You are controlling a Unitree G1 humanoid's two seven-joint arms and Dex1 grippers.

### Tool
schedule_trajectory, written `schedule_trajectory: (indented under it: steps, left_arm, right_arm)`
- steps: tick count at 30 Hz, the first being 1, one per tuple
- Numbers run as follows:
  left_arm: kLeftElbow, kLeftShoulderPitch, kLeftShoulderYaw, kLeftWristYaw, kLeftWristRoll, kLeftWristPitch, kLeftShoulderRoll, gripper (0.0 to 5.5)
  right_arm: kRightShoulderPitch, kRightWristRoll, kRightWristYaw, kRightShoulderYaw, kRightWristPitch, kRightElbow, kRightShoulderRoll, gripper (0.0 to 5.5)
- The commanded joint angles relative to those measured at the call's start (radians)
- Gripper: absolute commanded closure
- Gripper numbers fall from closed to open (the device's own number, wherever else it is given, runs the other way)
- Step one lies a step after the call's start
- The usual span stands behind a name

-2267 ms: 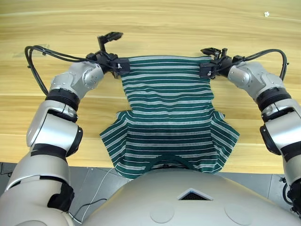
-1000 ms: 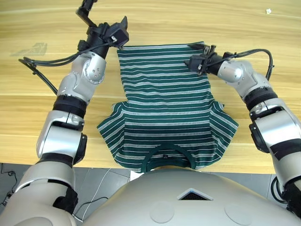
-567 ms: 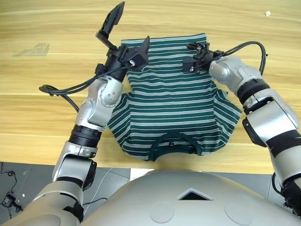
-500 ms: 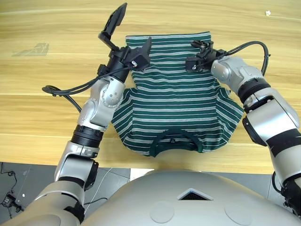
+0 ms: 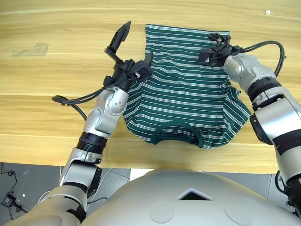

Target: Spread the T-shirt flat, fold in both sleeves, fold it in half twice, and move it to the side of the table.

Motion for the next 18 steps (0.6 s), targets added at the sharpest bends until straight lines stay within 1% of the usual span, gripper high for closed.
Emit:
schedule_trajectory:
  steps: [1, 3, 5, 7, 9, 11, 13, 15, 18]
  left_arm:
    - [-0.041, 0.041, 0.027, -0.008, 0.001, 0.008, 0.021, 0.11]
    - [-0.075, 0.086, 0.062, -0.014, -0.002, 0.009, 0.057, 0.11]
    - [-0.107, 0.132, 0.119, -0.022, -0.009, 0.013, 0.107, 0.11]
    - [-0.131, 0.174, 0.180, -0.038, -0.020, 0.015, 0.161, 0.11]
    - [-0.127, 0.212, 0.207, -0.092, -0.022, 0.012, 0.226, 0.11]
    - [-0.093, 0.225, 0.168, -0.183, 0.023, -0.027, 0.324, 0.11]
    - [-0.080, 0.214, 0.095, -0.304, 0.034, -0.116, 0.402, 0.11]
    - [-0.093, 0.203, 0.049, -0.371, 0.009, -0.193, 0.427, 0.11]
    - [-0.102, 0.183, 0.048, -0.369, -0.003, -0.239, 0.414, 0.11]
  right_arm:
    - [-0.098, 0.059, -0.038, -0.074, -0.078, -0.089, -0.042, 2.81]
    - [-0.083, 0.082, -0.033, -0.103, -0.121, -0.151, -0.076, 2.81]
    - [-0.019, 0.112, -0.008, -0.133, -0.159, -0.246, -0.129, 2.81]
    - [0.102, 0.174, 0.058, -0.179, -0.184, -0.394, -0.198, 2.81]
    - [0.271, 0.288, 0.187, -0.236, -0.175, -0.594, -0.283, 2.81]
    - [0.416, 0.399, 0.326, -0.288, -0.128, -0.779, -0.368, 2.81]
    - [0.557, 0.514, 0.460, -0.335, -0.075, -0.956, -0.457, 2.81]
    - [0.700, 0.642, 0.567, -0.398, -0.009, -1.121, -0.529, 2.81]
    - [0.832, 0.771, 0.699, -0.460, 0.023, -1.194, -0.594, 2.81]
